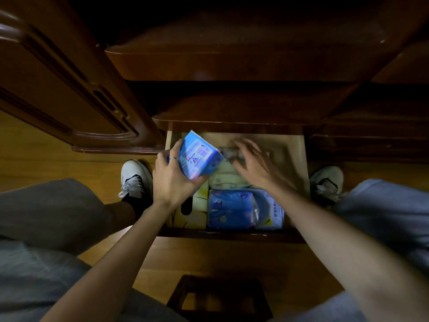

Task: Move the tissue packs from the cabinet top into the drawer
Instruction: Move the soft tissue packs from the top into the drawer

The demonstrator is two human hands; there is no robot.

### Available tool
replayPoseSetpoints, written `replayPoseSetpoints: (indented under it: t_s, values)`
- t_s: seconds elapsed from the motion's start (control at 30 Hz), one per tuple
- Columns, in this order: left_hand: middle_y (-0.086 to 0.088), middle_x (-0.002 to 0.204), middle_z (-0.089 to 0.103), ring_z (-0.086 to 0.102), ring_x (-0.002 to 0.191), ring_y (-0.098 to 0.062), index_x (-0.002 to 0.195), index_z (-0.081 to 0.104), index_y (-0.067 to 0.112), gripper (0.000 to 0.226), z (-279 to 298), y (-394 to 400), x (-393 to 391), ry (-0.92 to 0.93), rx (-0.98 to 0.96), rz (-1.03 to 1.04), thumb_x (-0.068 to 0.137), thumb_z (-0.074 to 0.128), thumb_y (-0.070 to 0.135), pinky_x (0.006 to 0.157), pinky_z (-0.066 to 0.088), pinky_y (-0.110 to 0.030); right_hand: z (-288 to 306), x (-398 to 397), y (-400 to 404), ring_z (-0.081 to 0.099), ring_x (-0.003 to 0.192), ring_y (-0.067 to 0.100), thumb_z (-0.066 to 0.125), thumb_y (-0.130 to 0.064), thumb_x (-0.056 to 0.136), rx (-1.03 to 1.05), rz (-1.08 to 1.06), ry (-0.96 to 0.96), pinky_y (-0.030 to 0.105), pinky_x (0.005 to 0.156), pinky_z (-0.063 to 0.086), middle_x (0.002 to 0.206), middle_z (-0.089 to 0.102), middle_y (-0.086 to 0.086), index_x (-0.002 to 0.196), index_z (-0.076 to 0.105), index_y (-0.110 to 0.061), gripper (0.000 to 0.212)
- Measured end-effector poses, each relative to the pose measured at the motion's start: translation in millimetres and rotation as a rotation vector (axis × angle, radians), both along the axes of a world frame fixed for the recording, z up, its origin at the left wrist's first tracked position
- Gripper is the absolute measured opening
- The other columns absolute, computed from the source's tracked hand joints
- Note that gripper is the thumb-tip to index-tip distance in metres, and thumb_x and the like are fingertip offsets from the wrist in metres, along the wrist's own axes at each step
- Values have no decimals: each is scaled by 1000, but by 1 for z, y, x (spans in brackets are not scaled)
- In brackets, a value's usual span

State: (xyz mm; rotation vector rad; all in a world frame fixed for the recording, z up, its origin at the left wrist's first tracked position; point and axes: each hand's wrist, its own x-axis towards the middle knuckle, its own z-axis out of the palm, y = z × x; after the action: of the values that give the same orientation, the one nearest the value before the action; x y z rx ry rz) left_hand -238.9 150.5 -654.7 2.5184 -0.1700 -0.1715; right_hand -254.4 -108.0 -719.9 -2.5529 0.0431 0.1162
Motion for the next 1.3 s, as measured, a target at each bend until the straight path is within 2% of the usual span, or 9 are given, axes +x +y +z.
replayPoseSetpoints:
  t_s: [0.17,0.3,0.4,0.5,0.6,0.9,1.07,1.23,1.3]
  values:
    - [4,127,42,50,122,-16,152,29,35,115,17,-30,-3,115,-273,10,54,77,70,101,41,-29,66,-8,-14,65,110,17,54,-59,92,515,-328,77,33,85,54,120,65,-6,133,56,-28,51]
    - [-7,130,42,46,121,-25,157,16,30,121,28,-49,-21,67,-74,-255,60,71,76,102,41,-38,100,-29,-5,67,99,7,65,-75,64,892,-292,372,28,64,60,114,63,-19,112,57,-45,57]
    - [-2,138,46,44,123,-20,158,10,34,121,27,-60,-36,90,-37,-404,63,59,89,104,40,-40,97,-49,-11,72,100,19,83,-55,66,792,-335,427,37,71,62,116,70,-3,126,54,-37,69]
    - [6,131,57,60,117,-16,156,24,33,120,23,-58,-40,613,-472,-229,58,75,82,103,50,-45,90,-72,-32,72,101,18,88,-52,61,782,-329,452,31,76,57,112,73,-3,125,57,-36,73]
    - [2,115,75,72,105,-18,141,49,19,95,13,-45,-42,925,-581,-219,64,85,62,101,52,-42,88,-87,-38,74,94,15,90,-53,54,899,-306,470,27,72,56,106,78,1,115,66,-38,68]
    - [-3,103,79,76,90,-18,119,65,12,35,9,-46,-60,820,-776,22,95,65,38,68,60,-24,84,-95,3,76,96,16,88,-66,55,900,-385,537,39,86,57,107,78,-4,123,60,-28,83]
    - [-2,138,59,60,122,-23,146,45,32,72,18,-57,-56,793,-835,79,84,69,60,104,49,-51,96,-84,16,62,109,14,73,-83,58,664,-455,414,45,96,53,123,61,-11,134,47,-34,95]
    - [-11,115,75,73,102,-33,132,58,16,74,20,-51,-52,984,-1052,242,74,82,54,82,61,-48,94,-85,8,64,107,21,64,-40,97,983,-418,369,27,84,57,113,66,4,123,68,-27,29]
    - [-12,116,75,73,105,-32,130,62,15,70,22,-53,-51,1042,-1081,192,75,81,54,84,60,-49,88,-89,6,61,114,13,80,-41,82,967,-437,384,24,85,56,122,62,-8,134,56,-35,58]
